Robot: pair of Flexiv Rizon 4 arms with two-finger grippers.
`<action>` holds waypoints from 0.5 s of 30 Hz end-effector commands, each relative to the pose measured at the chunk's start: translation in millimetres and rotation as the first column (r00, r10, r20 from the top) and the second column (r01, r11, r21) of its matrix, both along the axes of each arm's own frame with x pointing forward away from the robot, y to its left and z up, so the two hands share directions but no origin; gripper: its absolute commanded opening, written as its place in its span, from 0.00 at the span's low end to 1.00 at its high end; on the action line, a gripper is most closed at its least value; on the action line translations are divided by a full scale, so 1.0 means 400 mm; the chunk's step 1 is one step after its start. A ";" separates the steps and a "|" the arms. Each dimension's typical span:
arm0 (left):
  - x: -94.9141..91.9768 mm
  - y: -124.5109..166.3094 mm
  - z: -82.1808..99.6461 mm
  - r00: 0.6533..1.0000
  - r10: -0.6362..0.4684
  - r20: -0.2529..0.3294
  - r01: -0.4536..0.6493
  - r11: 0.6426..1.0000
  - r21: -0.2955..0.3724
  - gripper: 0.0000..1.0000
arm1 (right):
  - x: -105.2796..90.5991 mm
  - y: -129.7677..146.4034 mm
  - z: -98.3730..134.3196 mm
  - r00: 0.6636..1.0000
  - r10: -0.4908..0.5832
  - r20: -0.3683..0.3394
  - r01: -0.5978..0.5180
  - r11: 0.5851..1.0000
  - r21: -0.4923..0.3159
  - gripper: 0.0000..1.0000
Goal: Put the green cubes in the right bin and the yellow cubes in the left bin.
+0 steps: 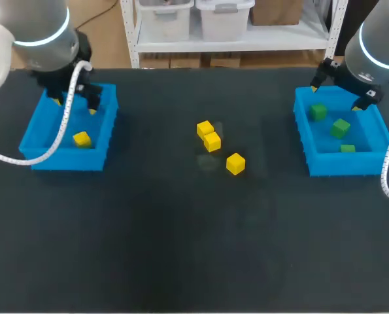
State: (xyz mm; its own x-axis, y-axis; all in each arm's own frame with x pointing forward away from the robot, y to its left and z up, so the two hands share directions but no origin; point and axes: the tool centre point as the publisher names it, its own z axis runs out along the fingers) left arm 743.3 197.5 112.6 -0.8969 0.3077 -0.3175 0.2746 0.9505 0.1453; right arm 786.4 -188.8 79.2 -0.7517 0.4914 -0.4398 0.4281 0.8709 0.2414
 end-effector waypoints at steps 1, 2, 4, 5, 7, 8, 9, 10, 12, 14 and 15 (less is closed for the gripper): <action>0.021 -0.080 0.046 0.997 -0.072 0.014 0.072 0.997 0.006 1.00 | -0.001 0.001 -0.001 1.000 -0.002 0.003 0.002 1.000 -0.002 1.00; 0.027 -0.108 0.058 0.994 -0.105 0.019 0.105 0.995 0.005 1.00 | -0.001 0.001 -0.001 1.000 -0.002 0.003 0.002 1.000 -0.002 1.00; 0.041 -0.175 0.077 0.984 -0.176 0.029 0.177 0.984 -0.004 1.00 | -0.001 0.001 -0.001 1.000 -0.002 0.003 0.002 1.000 -0.002 1.00; 0.047 -0.207 0.082 0.978 -0.207 0.028 0.208 0.978 -0.012 1.00 | -0.001 0.001 -0.001 1.000 -0.002 0.003 0.002 1.000 -0.002 1.00; 0.060 -0.279 0.085 0.959 -0.283 0.020 0.283 0.959 -0.017 1.00 | -0.001 0.001 -0.001 1.000 -0.002 0.003 0.002 1.000 -0.002 1.00; 0.067 -0.314 0.083 0.949 -0.315 0.014 0.315 0.949 -0.021 1.00 | -0.001 0.001 -0.001 1.000 -0.002 0.003 0.002 1.000 -0.002 1.00; 0.073 -0.345 0.079 0.939 -0.344 0.007 0.345 0.938 -0.025 1.00 | -0.001 0.001 -0.001 1.000 -0.002 0.003 0.002 1.000 -0.002 1.00; 0.079 -0.379 0.074 0.930 -0.368 0.004 0.368 0.929 -0.032 1.00 | -0.001 0.001 -0.001 1.000 -0.002 0.003 0.002 1.000 -0.002 1.00; 0.091 -0.435 0.061 0.907 -0.421 -0.011 0.420 0.907 -0.033 1.00 | -0.001 0.001 -0.001 1.000 -0.002 0.003 0.002 1.000 -0.002 1.00; 0.094 -0.509 0.055 0.874 -0.485 -0.015 0.484 0.874 -0.045 1.00 | -0.001 0.001 -0.001 1.000 -0.002 0.003 0.002 1.000 -0.002 1.00; 0.091 -0.537 0.052 0.863 -0.505 -0.018 0.504 0.862 -0.046 1.00 | -0.001 0.001 -0.001 1.000 -0.002 0.003 0.002 1.000 -0.002 1.00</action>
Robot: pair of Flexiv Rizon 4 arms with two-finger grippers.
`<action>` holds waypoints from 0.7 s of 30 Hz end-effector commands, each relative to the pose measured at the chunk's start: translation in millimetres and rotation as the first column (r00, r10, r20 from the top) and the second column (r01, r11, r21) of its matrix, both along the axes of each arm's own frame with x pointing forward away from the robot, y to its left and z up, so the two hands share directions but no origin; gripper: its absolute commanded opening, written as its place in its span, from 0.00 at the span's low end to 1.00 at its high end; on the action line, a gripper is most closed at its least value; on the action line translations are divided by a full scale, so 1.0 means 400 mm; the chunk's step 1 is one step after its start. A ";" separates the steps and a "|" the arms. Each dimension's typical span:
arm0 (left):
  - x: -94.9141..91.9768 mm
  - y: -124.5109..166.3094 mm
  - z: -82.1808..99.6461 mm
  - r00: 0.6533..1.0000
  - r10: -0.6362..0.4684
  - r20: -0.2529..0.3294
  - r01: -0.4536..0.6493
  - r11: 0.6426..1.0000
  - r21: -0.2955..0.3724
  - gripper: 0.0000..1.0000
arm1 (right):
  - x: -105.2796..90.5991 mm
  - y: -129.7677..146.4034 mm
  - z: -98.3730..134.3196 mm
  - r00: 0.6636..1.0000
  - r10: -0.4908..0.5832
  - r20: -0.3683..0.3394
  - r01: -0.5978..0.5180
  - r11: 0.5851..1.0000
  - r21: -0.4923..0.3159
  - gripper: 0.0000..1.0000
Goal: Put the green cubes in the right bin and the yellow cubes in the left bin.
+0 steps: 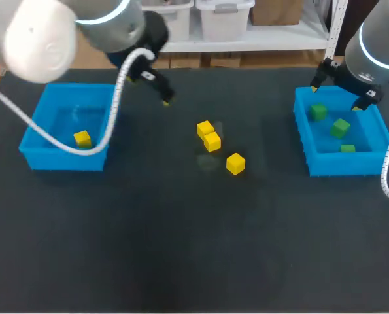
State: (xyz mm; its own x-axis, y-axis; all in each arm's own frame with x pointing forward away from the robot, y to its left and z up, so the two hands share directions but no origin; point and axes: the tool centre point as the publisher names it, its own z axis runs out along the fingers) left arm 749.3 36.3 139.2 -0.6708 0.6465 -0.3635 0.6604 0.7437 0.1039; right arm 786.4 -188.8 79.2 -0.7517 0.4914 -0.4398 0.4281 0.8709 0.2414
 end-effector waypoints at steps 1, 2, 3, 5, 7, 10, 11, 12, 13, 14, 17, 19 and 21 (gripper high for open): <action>0.072 -0.162 -0.017 0.992 -0.113 -0.050 0.114 0.993 0.032 1.00 | -0.001 0.001 -0.001 1.000 -0.002 0.003 0.002 1.000 -0.002 1.00; 0.064 -0.190 -0.021 0.988 -0.147 -0.056 0.149 0.988 0.032 1.00 | -0.001 0.001 -0.001 1.000 -0.002 0.003 0.002 1.000 -0.002 1.00; 0.057 -0.213 -0.025 0.984 -0.169 -0.064 0.171 0.985 0.035 1.00 | -0.001 0.001 -0.001 1.000 -0.002 0.003 0.002 1.000 -0.002 1.00; 0.043 -0.245 -0.033 0.975 -0.205 -0.080 0.209 0.977 0.039 1.00 | -0.001 0.001 -0.001 1.000 -0.002 0.003 0.002 1.000 -0.002 1.00; 0.019 -0.280 -0.043 0.965 -0.242 -0.105 0.247 0.969 0.034 1.00 | -0.001 0.001 -0.001 1.000 -0.002 0.003 0.002 1.000 -0.002 1.00; -0.008 -0.304 -0.069 0.955 -0.263 -0.134 0.270 0.962 0.039 1.00 | -0.001 0.001 -0.001 1.000 -0.002 0.003 0.002 1.000 -0.002 1.00; -0.015 -0.311 -0.082 0.952 -0.268 -0.146 0.277 0.960 0.045 1.00 | -0.001 0.001 -0.001 1.000 -0.002 0.003 0.002 1.000 -0.002 1.00; -0.023 -0.319 -0.090 0.948 -0.278 -0.152 0.289 0.956 0.049 1.00 | -0.001 0.001 -0.001 1.000 -0.002 0.003 0.002 1.000 -0.002 1.00; -0.029 -0.326 -0.097 0.946 -0.285 -0.155 0.295 0.954 0.050 1.00 | -0.001 0.001 -0.001 1.000 -0.002 0.003 0.002 1.000 -0.002 1.00; -0.036 -0.333 -0.102 0.944 -0.288 -0.162 0.300 0.953 0.050 1.00 | -0.001 0.001 -0.001 1.000 -0.002 0.003 0.002 1.000 -0.002 1.00; -0.053 -0.349 -0.112 0.940 -0.298 -0.165 0.309 0.950 0.047 1.00 | -0.001 0.001 -0.001 1.000 -0.002 0.003 0.002 1.000 -0.002 1.00; -0.065 -0.354 -0.118 0.938 -0.302 -0.172 0.314 0.948 0.046 1.00 | -0.001 0.001 -0.001 1.000 -0.002 0.003 0.002 1.000 -0.002 1.00; -0.079 -0.355 -0.125 0.932 -0.308 -0.189 0.323 0.945 0.055 1.00 | -0.001 0.001 -0.001 1.000 -0.002 0.003 0.002 1.000 -0.002 1.00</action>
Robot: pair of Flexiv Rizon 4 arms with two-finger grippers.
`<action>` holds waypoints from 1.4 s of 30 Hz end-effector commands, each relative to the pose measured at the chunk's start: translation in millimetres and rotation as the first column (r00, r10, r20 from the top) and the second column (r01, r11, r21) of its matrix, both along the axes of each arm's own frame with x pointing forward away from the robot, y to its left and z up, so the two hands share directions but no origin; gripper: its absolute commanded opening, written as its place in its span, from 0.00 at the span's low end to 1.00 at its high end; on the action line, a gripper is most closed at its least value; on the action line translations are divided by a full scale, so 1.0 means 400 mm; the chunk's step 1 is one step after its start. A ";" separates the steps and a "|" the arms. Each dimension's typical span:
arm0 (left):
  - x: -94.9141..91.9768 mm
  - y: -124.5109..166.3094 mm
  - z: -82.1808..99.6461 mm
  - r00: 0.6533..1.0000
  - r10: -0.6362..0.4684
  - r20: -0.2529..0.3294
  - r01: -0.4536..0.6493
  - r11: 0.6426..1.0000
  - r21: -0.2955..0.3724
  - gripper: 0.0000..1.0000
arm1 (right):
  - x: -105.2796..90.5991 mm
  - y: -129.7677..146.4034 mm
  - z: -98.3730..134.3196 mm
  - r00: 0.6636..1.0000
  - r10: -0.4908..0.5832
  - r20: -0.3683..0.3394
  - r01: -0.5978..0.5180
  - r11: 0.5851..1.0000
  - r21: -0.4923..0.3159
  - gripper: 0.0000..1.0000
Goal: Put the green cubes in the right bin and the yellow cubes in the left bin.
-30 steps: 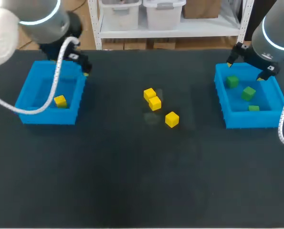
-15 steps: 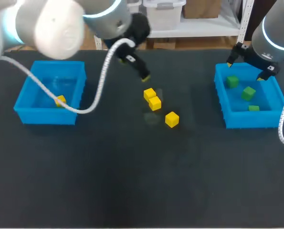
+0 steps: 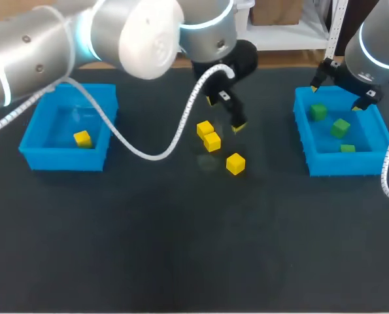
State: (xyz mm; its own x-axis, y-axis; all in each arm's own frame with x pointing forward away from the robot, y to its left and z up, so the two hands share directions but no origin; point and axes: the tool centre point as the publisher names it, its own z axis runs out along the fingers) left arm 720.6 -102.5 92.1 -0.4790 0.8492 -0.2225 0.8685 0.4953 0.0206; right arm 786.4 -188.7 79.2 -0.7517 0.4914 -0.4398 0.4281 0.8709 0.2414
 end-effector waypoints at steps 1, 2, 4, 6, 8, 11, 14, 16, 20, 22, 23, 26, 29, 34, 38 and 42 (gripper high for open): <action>-0.015 -0.008 -0.010 1.000 -0.010 -0.018 0.010 1.000 0.028 1.00 | -0.001 0.001 -0.001 1.000 -0.002 0.003 0.002 1.000 -0.002 1.00; -0.021 -0.008 -0.014 1.000 -0.010 -0.018 0.011 1.000 0.028 1.00 | -0.001 0.001 -0.001 1.000 -0.002 0.003 0.002 1.000 -0.002 1.00; -0.034 -0.006 -0.022 1.000 -0.015 -0.027 0.016 0.999 0.032 1.00 | -0.001 0.001 -0.001 1.000 -0.002 0.003 0.002 1.000 -0.002 1.00; -0.049 -0.008 -0.028 0.999 -0.021 -0.038 0.022 0.999 0.032 1.00 | -0.001 0.001 -0.001 1.000 -0.002 0.003 0.002 1.000 -0.002 1.00; -0.067 -0.012 -0.031 0.999 -0.030 -0.046 0.031 0.999 0.030 1.00 | -0.001 0.001 -0.001 1.000 -0.002 0.003 0.002 1.000 -0.002 1.00; -0.098 -0.021 -0.035 0.997 -0.044 -0.064 0.046 0.999 0.029 1.00 | -0.001 0.001 -0.001 1.000 -0.002 0.003 0.002 1.000 -0.002 1.00; -0.133 -0.033 -0.040 0.994 -0.066 -0.082 0.069 0.997 0.030 1.00 | -0.001 0.001 -0.001 1.000 -0.002 0.003 0.002 1.000 -0.002 1.00; -0.152 -0.038 -0.049 0.994 -0.072 -0.086 0.074 0.997 0.030 1.00 | -0.001 0.001 -0.001 1.000 -0.002 0.003 0.002 1.000 -0.002 1.00; -0.177 -0.040 -0.077 0.992 -0.075 -0.099 0.080 0.996 0.043 1.00 | -0.001 0.001 -0.001 1.000 -0.002 0.003 0.002 1.000 -0.002 1.00; -0.186 -0.043 -0.091 0.992 -0.074 -0.102 0.079 0.996 0.046 1.00 | -0.001 0.001 -0.001 1.000 -0.002 0.003 0.002 1.000 -0.002 1.00; -0.191 -0.044 -0.099 0.992 -0.071 -0.106 0.076 0.996 0.050 1.00 | -0.001 0.001 -0.001 1.000 -0.002 0.003 0.002 1.000 -0.002 1.00; -0.197 -0.049 -0.128 0.992 -0.060 -0.115 0.067 0.996 0.057 1.00 | -0.001 0.001 -0.001 1.000 -0.002 0.003 0.002 1.000 -0.002 1.00; -0.196 -0.055 -0.151 0.993 -0.044 -0.110 0.052 0.995 0.079 1.00 | -0.001 0.001 -0.001 1.000 -0.002 0.003 0.002 1.000 -0.002 1.00; -0.172 -0.070 -0.177 0.995 -0.022 -0.101 0.031 0.996 0.089 1.00 | -0.001 0.001 -0.001 1.000 -0.002 0.003 0.002 1.000 -0.002 1.00; -0.145 -0.081 -0.197 0.996 -0.025 -0.091 0.035 0.993 0.115 1.00 | -0.001 0.001 -0.001 1.000 -0.002 0.003 0.002 1.000 -0.002 1.00; -0.126 -0.085 -0.218 0.995 -0.030 -0.097 0.043 0.989 0.139 1.00 | -0.001 0.001 -0.001 1.000 -0.002 0.003 0.002 1.000 -0.002 1.00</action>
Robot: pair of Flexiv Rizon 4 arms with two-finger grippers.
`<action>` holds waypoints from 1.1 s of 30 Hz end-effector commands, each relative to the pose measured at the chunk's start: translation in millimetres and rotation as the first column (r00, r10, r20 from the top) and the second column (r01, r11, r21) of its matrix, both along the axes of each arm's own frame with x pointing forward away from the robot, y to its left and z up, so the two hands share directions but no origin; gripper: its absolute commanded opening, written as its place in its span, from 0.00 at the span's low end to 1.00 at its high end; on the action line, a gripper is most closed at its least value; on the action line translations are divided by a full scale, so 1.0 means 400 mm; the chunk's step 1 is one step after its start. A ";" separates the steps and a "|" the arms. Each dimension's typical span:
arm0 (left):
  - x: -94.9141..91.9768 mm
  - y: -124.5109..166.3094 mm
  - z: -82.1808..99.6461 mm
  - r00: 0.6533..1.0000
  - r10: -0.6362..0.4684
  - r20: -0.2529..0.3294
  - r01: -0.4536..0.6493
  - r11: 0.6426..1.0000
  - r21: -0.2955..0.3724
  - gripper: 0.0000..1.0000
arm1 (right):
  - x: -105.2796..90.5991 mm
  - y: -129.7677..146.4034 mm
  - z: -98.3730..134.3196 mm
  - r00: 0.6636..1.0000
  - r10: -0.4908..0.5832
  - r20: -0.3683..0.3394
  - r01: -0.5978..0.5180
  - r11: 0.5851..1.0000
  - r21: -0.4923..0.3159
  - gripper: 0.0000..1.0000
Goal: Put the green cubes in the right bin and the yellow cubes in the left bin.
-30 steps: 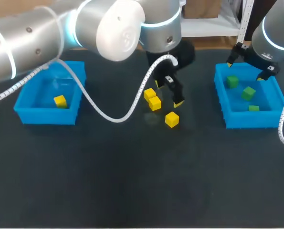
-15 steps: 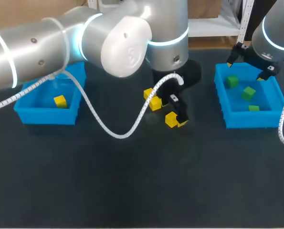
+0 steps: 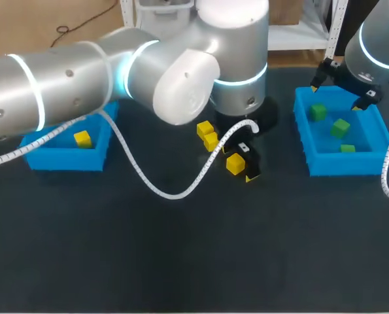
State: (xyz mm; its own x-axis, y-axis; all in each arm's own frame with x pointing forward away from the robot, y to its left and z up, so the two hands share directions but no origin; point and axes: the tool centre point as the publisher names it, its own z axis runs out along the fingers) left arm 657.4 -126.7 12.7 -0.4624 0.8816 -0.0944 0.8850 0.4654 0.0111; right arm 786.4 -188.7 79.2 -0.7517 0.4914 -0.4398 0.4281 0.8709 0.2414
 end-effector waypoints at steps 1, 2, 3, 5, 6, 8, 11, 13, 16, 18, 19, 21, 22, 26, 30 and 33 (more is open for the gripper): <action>0.035 -0.024 -0.023 1.000 -0.004 -0.025 0.005 0.999 0.033 1.00 | -0.001 0.001 -0.001 1.000 -0.002 0.003 0.002 1.000 -0.002 1.00; 0.038 -0.024 -0.027 1.000 -0.004 -0.026 0.005 0.999 0.036 1.00 | -0.001 0.001 -0.001 1.000 -0.002 0.003 0.002 1.000 -0.002 1.00; 0.040 -0.024 -0.030 1.000 -0.003 -0.026 0.004 0.999 0.039 1.00 | -0.001 0.001 -0.001 1.000 -0.002 0.003 0.002 1.000 -0.002 1.00; 0.046 -0.023 -0.037 1.000 0.000 -0.029 0.001 0.999 0.044 1.00 | -0.001 0.001 -0.001 1.000 -0.002 0.003 0.002 1.000 -0.002 1.00; 0.049 -0.023 -0.040 1.000 0.004 -0.030 -0.002 0.999 0.048 1.00 | -0.001 0.001 -0.001 1.000 -0.002 0.003 0.002 1.000 -0.002 1.00; 0.050 -0.021 -0.045 1.000 0.002 -0.030 0.000 0.997 0.072 1.00 | -0.001 0.001 -0.001 1.000 -0.002 0.003 0.002 1.000 -0.002 1.00; 0.050 -0.016 -0.056 1.000 -0.005 -0.017 0.007 0.992 0.129 0.04 | -0.001 0.001 -0.001 1.000 -0.002 0.003 0.002 1.000 -0.002 1.00; 0.049 -0.010 -0.062 1.000 -0.009 -0.021 0.012 0.987 0.163 0.00 | -0.001 0.001 -0.001 1.000 -0.002 0.003 0.002 1.000 -0.002 1.00; 0.049 -0.004 -0.061 1.000 -0.002 -0.023 0.005 0.987 0.158 0.00 | -0.001 0.001 -0.001 1.000 -0.002 0.003 0.002 1.000 -0.002 1.00; 0.050 0.003 -0.055 1.000 0.003 -0.017 -0.001 0.990 0.141 0.00 | -0.001 0.001 -0.001 1.000 -0.002 0.003 0.002 1.000 -0.002 1.00; 0.050 0.006 -0.051 1.000 0.004 -0.016 -0.002 0.990 0.140 0.00 | -0.001 0.001 -0.001 1.000 -0.002 0.003 0.002 1.000 -0.002 1.00; 0.052 0.015 -0.043 1.000 0.012 -0.007 -0.011 0.991 0.133 0.00 | -0.001 0.001 -0.001 1.000 -0.002 0.003 0.002 1.000 -0.002 1.00; 0.054 0.019 -0.039 1.000 0.013 -0.005 -0.012 0.991 0.132 0.00 | -0.001 0.001 -0.001 1.000 -0.002 0.003 0.002 1.000 -0.002 1.00; 0.064 0.046 -0.006 0.999 0.028 0.033 -0.032 0.992 0.126 0.00 | -0.001 0.001 -0.001 1.000 -0.002 0.003 0.002 1.000 -0.002 1.00; 0.090 0.097 0.049 0.993 0.072 0.093 -0.080 0.993 0.090 0.00 | -0.001 0.001 -0.001 1.000 -0.002 0.003 0.002 1.000 -0.002 1.00; 0.117 0.147 0.116 0.978 0.136 0.158 -0.140 0.990 0.015 0.00 | -0.001 0.001 -0.001 1.000 -0.002 0.003 0.002 1.000 -0.002 1.00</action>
State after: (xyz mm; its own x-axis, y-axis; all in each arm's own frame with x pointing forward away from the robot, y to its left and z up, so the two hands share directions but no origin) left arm 716.1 -98.9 34.6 -0.5562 0.8302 -0.0370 0.8174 0.5545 0.1561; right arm 786.4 -188.8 79.2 -0.7517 0.4914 -0.4398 0.4281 0.8709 0.2414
